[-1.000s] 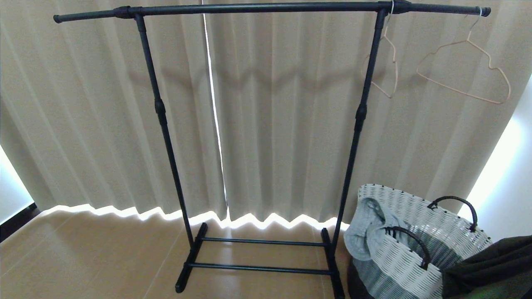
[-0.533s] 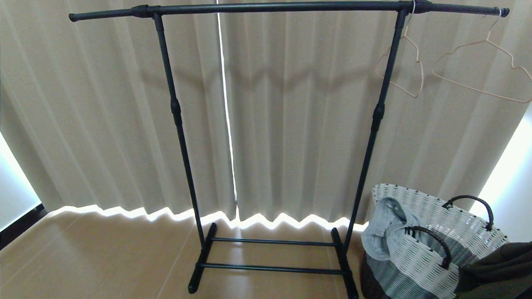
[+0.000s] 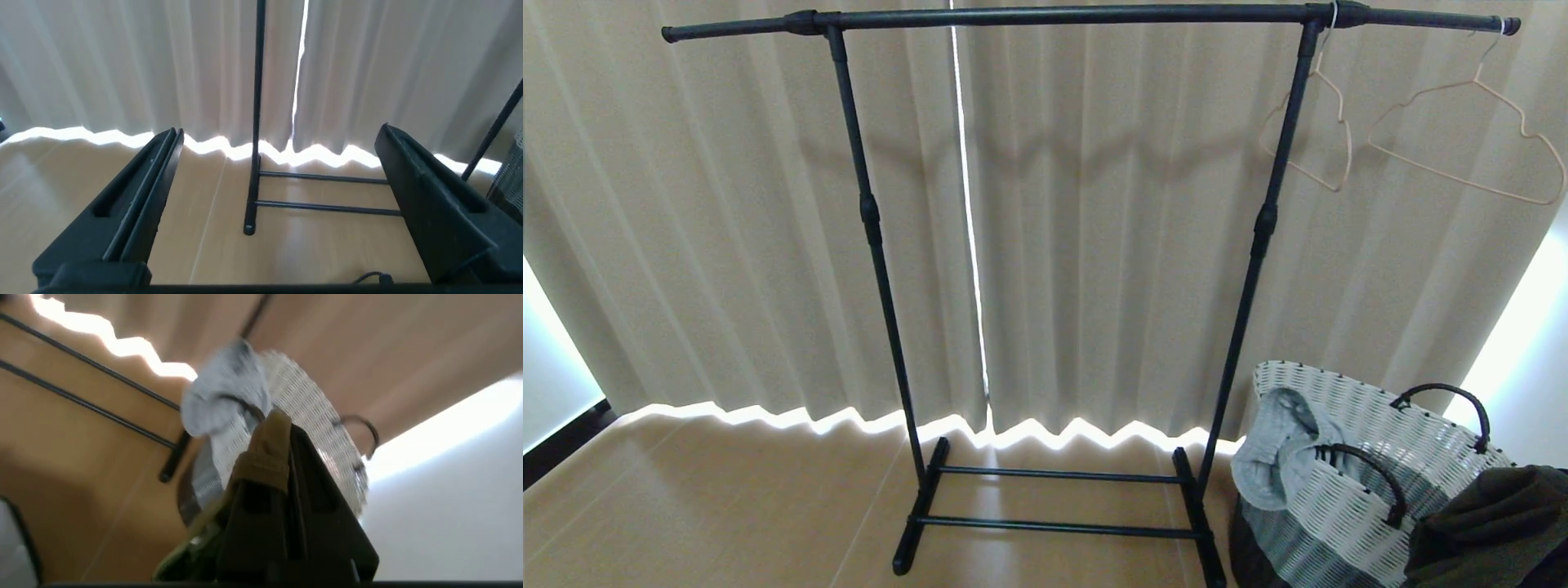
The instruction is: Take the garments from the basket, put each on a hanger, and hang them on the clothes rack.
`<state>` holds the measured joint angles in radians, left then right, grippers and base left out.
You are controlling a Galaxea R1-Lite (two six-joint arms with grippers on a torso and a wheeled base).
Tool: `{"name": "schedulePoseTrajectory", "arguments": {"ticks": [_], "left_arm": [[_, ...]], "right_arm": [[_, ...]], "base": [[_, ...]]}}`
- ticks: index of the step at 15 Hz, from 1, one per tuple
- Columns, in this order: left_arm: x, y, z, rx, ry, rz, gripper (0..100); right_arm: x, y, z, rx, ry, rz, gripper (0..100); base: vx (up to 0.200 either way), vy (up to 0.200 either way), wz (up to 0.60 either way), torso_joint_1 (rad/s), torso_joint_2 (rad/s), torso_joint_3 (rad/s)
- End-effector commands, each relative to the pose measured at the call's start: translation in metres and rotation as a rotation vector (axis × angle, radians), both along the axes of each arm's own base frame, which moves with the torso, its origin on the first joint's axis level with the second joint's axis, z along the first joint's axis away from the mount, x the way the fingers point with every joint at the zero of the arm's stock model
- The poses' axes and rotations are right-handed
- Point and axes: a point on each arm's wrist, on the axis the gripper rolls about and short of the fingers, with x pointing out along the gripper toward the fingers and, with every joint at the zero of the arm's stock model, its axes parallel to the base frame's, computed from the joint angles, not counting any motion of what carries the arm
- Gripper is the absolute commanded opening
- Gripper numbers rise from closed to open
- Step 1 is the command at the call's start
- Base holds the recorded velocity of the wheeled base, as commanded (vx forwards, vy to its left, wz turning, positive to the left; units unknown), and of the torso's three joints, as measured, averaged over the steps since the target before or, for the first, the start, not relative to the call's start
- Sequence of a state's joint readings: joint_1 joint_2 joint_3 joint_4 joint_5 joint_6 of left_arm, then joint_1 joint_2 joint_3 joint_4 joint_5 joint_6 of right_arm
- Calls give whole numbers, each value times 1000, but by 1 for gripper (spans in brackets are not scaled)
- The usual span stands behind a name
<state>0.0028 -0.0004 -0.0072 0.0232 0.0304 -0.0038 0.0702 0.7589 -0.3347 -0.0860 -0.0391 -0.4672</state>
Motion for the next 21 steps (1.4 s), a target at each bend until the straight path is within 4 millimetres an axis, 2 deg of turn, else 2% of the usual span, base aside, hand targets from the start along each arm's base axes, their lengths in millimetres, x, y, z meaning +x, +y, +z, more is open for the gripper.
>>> {"name": "schedulePoseTrajectory", "arguments": {"ticks": [1, 3, 5, 7, 8, 10, 12, 14, 15, 16, 17, 20, 21], "left_arm": [[-1, 0, 2, 2, -8, -1, 100], [-6, -1, 18, 11, -65, -51, 100], [-11, -4, 35, 21, -110, -174, 100], [-5, -5, 50, 28, -73, -244, 100], [2, -6, 65, 35, -37, -271, 100], [21, -6, 96, 30, 27, -301, 100], [38, -7, 110, 26, 39, -352, 100], [73, -14, 127, 24, 40, -456, 100], [85, -18, 131, 23, 57, -490, 100], [85, -18, 131, 23, 57, -490, 100], [112, -33, 136, 22, 127, -599, 100], [144, -70, 130, 20, 220, -738, 100], [149, -79, 127, 20, 236, -752, 100]], "right_arm": [[5, 5, 3, 13, 14, 87, 0], [11, 8, 3, 34, 34, 131, 0], [16, 12, 8, 64, 43, 176, 0], [21, 15, 13, 115, 47, 209, 0], [24, 17, 20, 145, 38, 224, 0], [32, 22, 38, 184, 10, 245, 0], [38, 26, 50, 199, -12, 260, 0], [45, 32, 64, 245, -33, 292, 0], [48, 37, 68, 265, -28, 313, 0], [48, 37, 68, 265, -28, 313, 0], [56, 48, 77, 333, -12, 360, 0], [71, 59, 87, 369, -22, 383, 0], [73, 59, 89, 372, -31, 388, 0]], "base": [[0, 0, 0, 0, 0, 0], [0, 0, 0, 0, 0, 0], [0, 0, 0, 0, 0, 0], [0, 0, 0, 0, 0, 0], [0, 0, 0, 0, 0, 0], [0, 0, 0, 0, 0, 0], [0, 0, 0, 0, 0, 0], [0, 0, 0, 0, 0, 0], [0, 0, 0, 0, 0, 0], [0, 0, 0, 0, 0, 0], [0, 0, 0, 0, 0, 0], [0, 0, 0, 0, 0, 0], [0, 0, 0, 0, 0, 0]]}}
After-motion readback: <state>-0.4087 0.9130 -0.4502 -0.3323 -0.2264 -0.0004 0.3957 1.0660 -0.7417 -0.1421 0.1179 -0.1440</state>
